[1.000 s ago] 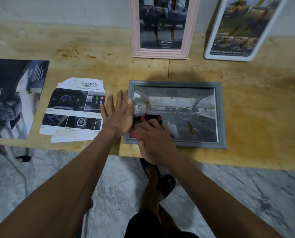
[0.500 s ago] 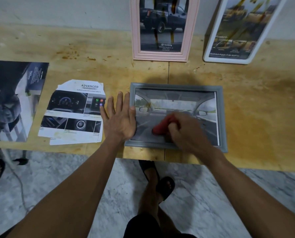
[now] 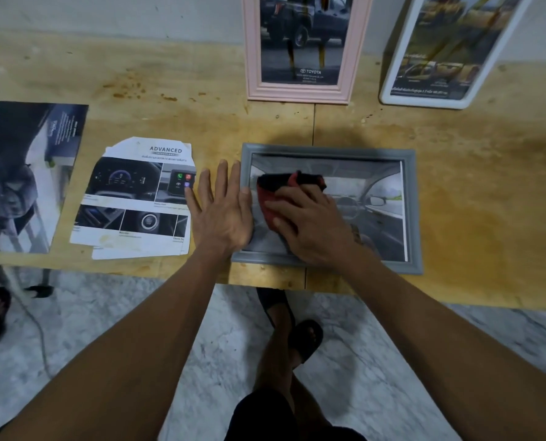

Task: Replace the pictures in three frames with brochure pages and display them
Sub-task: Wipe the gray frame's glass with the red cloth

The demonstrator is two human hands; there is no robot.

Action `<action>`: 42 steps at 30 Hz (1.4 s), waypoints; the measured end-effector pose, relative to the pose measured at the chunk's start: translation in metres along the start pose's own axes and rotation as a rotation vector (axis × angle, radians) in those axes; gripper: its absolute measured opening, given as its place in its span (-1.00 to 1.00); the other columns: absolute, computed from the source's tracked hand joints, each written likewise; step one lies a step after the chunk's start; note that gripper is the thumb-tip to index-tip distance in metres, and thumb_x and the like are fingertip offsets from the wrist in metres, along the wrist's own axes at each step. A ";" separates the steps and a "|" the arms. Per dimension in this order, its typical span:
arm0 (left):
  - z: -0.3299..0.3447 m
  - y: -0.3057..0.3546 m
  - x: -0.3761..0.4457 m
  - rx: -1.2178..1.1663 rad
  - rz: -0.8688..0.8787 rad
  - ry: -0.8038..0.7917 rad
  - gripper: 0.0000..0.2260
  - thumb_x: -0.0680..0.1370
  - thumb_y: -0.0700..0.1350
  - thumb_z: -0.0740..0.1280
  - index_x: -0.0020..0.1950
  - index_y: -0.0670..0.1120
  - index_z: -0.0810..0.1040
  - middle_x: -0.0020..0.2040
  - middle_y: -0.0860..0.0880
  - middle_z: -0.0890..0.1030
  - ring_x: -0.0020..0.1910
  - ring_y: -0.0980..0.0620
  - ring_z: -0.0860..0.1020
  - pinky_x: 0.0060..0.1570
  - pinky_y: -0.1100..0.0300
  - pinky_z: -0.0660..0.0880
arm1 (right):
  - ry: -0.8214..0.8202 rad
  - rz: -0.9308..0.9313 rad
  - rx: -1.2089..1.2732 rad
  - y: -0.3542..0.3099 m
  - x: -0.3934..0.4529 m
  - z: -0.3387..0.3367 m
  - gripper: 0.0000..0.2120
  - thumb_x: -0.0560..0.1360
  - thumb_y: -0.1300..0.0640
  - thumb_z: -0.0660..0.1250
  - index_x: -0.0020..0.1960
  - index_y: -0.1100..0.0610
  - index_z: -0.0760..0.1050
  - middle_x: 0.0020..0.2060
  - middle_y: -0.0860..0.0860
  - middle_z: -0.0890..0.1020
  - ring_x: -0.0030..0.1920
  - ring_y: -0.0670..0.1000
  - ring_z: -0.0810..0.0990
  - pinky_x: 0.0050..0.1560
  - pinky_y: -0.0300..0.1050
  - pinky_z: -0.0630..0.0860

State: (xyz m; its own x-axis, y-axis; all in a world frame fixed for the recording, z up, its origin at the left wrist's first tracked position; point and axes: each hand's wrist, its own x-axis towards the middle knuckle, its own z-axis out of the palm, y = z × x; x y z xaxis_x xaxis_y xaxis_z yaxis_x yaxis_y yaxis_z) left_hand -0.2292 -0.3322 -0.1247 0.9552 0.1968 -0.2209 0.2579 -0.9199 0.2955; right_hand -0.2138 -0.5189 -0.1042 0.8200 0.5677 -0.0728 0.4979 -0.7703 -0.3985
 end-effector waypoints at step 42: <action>0.008 0.015 -0.003 -0.023 -0.090 0.079 -0.49 0.69 0.13 -0.16 0.64 0.06 0.00 0.65 0.06 -0.04 0.62 -0.05 -0.18 0.51 -0.26 -0.28 | 0.016 0.359 0.022 0.088 -0.009 -0.068 -0.62 0.53 0.22 0.23 0.34 0.09 0.45 0.31 0.08 0.45 0.22 0.22 0.41 0.24 0.13 0.39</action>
State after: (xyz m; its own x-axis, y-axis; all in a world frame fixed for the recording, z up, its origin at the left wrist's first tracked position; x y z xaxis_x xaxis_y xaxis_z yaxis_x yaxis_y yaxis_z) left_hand -0.2298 -0.3490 -0.1266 0.9364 0.3050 -0.1734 0.3451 -0.8896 0.2991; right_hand -0.1578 -0.6120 -0.0763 0.9460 0.2569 -0.1977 0.1709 -0.9134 -0.3694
